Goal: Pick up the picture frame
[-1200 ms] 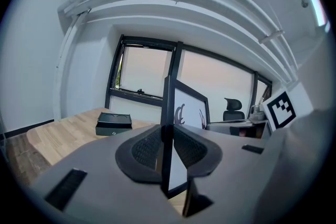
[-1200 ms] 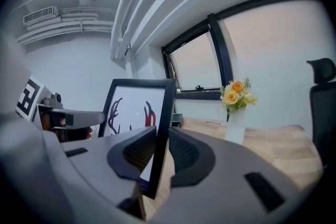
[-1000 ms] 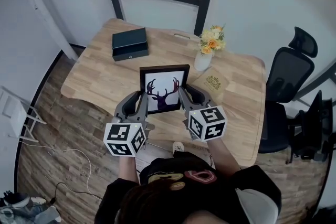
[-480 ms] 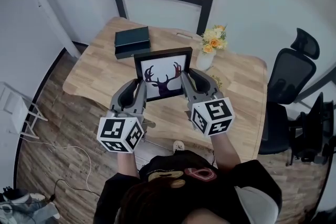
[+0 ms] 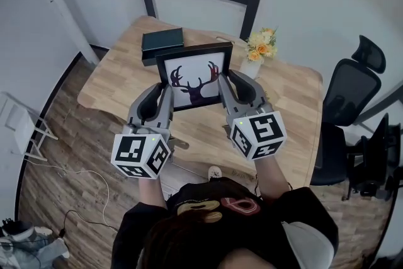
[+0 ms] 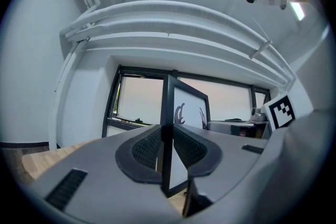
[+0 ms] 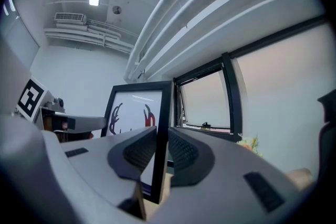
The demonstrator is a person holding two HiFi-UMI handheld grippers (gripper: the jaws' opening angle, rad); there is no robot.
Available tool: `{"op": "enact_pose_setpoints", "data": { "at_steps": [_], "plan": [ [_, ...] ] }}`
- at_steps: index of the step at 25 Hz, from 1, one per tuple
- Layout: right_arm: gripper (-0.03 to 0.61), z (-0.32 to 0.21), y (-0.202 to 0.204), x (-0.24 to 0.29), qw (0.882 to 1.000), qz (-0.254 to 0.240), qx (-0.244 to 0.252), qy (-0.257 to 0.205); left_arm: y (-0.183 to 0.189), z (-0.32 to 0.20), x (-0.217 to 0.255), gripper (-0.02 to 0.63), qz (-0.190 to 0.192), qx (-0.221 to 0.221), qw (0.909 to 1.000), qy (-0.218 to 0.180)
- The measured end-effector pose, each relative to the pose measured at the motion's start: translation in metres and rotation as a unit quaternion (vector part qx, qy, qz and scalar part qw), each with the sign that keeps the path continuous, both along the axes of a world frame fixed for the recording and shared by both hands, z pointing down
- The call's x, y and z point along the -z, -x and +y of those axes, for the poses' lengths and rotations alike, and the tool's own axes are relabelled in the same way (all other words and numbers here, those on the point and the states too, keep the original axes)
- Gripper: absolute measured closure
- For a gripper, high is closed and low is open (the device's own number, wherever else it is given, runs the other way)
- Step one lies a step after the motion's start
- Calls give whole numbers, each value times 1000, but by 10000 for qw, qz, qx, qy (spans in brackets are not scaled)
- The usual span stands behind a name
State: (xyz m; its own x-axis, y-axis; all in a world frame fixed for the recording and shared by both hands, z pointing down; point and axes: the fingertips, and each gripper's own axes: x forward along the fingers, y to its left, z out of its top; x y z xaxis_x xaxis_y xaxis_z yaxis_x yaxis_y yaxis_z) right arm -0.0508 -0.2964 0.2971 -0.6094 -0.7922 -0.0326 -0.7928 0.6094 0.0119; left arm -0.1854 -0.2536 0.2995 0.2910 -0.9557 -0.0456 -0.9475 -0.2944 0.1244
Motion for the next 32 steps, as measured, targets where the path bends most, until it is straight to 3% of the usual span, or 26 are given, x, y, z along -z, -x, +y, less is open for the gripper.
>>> {"op": "enact_pose_setpoints", "data": {
  "at_steps": [16,32],
  "plan": [
    [506,6,-2,11,9996,-76,-177,-204,-2,6,10,532,-82,-31,9997,-224],
    [506,9,1,7,9993,-25,-161,-326,2,7,3,532,24,-68,9999,-105]
  ]
}}
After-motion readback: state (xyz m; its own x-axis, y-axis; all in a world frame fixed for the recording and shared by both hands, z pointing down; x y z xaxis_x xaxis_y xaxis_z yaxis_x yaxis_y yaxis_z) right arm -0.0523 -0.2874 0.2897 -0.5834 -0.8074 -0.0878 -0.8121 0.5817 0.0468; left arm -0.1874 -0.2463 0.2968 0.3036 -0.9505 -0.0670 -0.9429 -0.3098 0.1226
